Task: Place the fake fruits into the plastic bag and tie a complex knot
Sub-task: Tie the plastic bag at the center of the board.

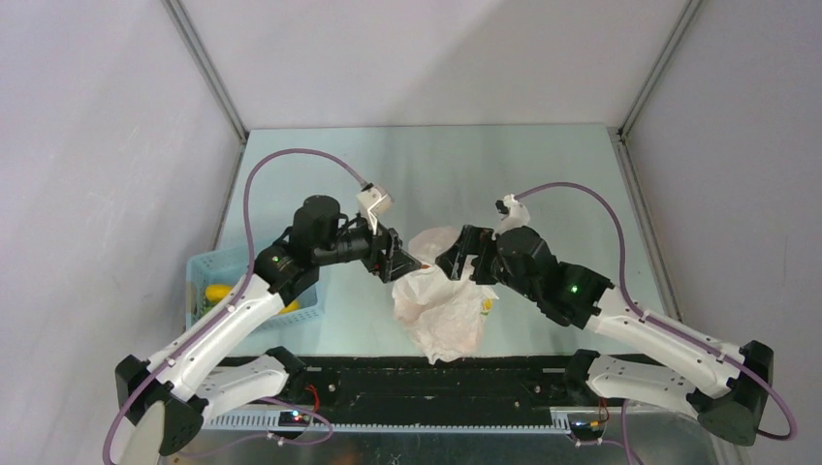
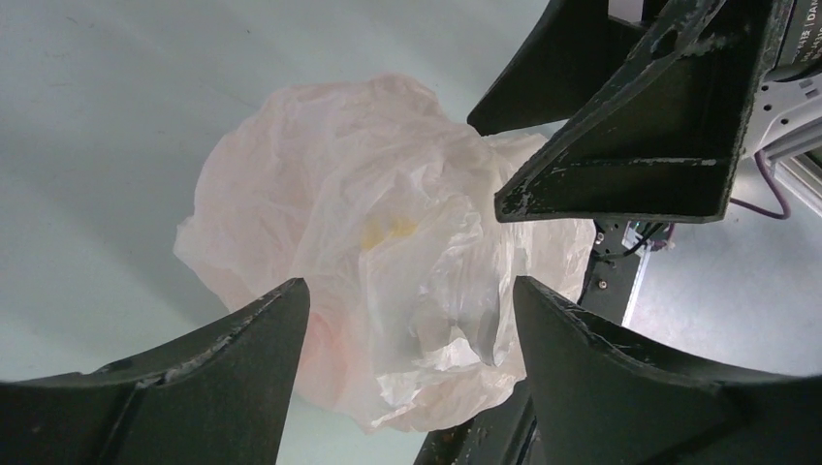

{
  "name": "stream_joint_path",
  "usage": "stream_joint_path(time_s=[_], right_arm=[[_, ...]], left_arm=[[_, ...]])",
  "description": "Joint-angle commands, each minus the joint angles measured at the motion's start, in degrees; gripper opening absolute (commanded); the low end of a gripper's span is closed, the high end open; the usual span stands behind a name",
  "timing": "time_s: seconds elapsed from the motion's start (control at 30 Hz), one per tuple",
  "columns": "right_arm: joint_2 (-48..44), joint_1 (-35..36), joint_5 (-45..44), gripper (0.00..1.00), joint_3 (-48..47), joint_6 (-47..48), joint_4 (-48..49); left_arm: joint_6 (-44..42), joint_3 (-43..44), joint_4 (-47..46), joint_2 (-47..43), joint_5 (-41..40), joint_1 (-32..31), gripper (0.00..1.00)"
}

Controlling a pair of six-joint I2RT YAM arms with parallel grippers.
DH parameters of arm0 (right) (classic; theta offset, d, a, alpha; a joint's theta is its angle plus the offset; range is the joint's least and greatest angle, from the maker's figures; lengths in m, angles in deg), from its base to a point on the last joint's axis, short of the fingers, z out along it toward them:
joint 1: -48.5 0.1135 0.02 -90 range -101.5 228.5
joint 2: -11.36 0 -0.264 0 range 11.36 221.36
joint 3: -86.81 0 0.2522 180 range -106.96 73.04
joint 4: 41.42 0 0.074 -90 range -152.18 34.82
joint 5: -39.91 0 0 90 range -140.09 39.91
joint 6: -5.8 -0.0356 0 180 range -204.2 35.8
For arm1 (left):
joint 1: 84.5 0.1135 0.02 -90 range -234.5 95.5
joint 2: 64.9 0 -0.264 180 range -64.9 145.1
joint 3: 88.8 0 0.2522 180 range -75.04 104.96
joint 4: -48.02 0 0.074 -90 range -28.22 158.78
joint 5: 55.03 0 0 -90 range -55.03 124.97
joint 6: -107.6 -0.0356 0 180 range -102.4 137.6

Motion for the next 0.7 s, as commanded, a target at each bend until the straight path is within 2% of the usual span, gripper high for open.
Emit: stream_joint_path(time_s=[0.0, 0.1, 0.27, 0.37, 0.43, 0.57, 0.67], right_arm=[[1.11, 0.96, -3.36, 0.99, -2.72, -0.56, -1.24], [1.7, 1.74, -4.0, 0.97, -2.72, -0.64, -1.79], [2.05, 4.12, -6.35, 0.92, -2.71, -0.81, -2.91], [2.3, 5.68, -6.65, 0.9, -2.3, -1.17, -2.57], [2.27, 6.5, -6.59, 0.88, -1.43, -1.69, -1.71], [1.88, 8.25, -6.76, 0.86, 0.26, -3.15, -0.58], [1.78, 9.43, -7.19, 0.84, 1.31, -4.22, -0.58]], left_arm=[[-1.83, 0.9, 0.53, 0.69, -2.22, -1.4, 0.8], [-1.8, 0.84, 0.64, 0.9, -3.22, -1.89, 0.71], [-1.24, 0.48, 0.37, 1.36, -4.15, -2.58, 0.44], [-0.43, -0.23, -0.2, 1.37, -4.86, -3.12, 0.36], [0.38, -0.68, -0.7, 1.12, -5.73, -3.54, 0.26], [2.07, -1.97, -1.84, 0.27, -7.75, -4.09, 0.18], [3.37, -2.87, -2.34, -0.53, -9.41, -4.29, 0.15]])
